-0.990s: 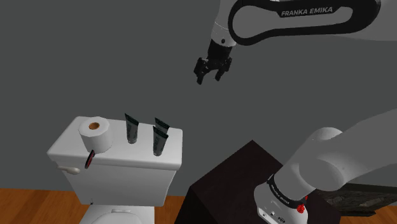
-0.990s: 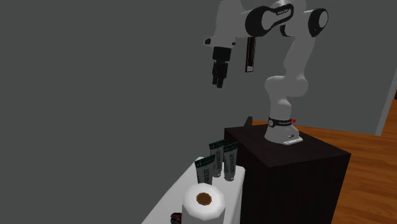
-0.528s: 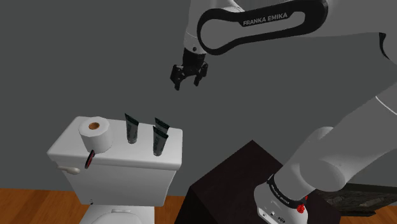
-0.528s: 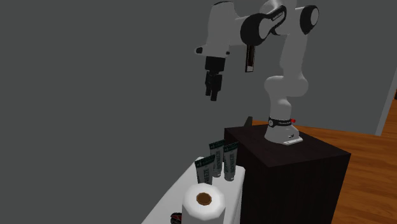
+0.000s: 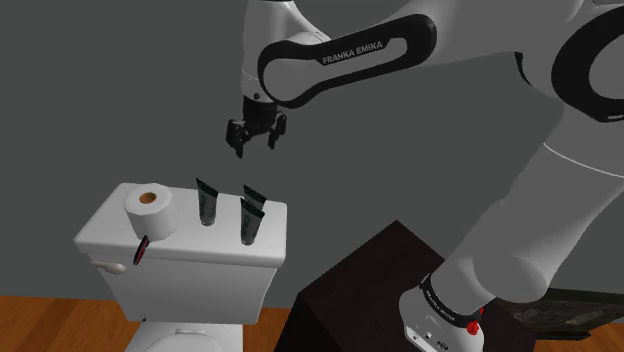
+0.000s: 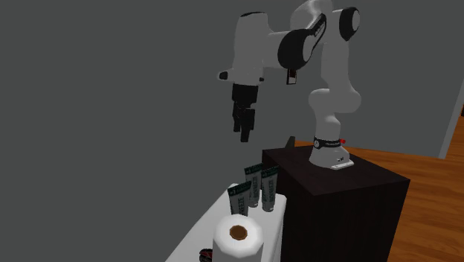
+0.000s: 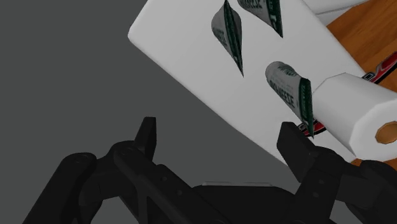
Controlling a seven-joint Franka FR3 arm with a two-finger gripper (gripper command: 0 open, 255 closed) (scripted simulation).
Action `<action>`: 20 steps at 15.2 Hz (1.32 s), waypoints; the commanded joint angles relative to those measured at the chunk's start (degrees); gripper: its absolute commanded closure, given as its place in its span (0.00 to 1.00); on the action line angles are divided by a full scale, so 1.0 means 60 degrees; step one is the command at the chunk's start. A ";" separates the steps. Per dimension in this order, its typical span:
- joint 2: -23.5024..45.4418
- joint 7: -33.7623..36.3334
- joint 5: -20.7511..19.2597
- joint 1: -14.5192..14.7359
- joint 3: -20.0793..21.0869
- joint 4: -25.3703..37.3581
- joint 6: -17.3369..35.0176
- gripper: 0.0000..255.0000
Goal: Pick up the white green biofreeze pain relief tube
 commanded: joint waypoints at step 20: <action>0.5010 0.1184 -0.1384 0.1541 0.0014 0.4287 0.0155 0.00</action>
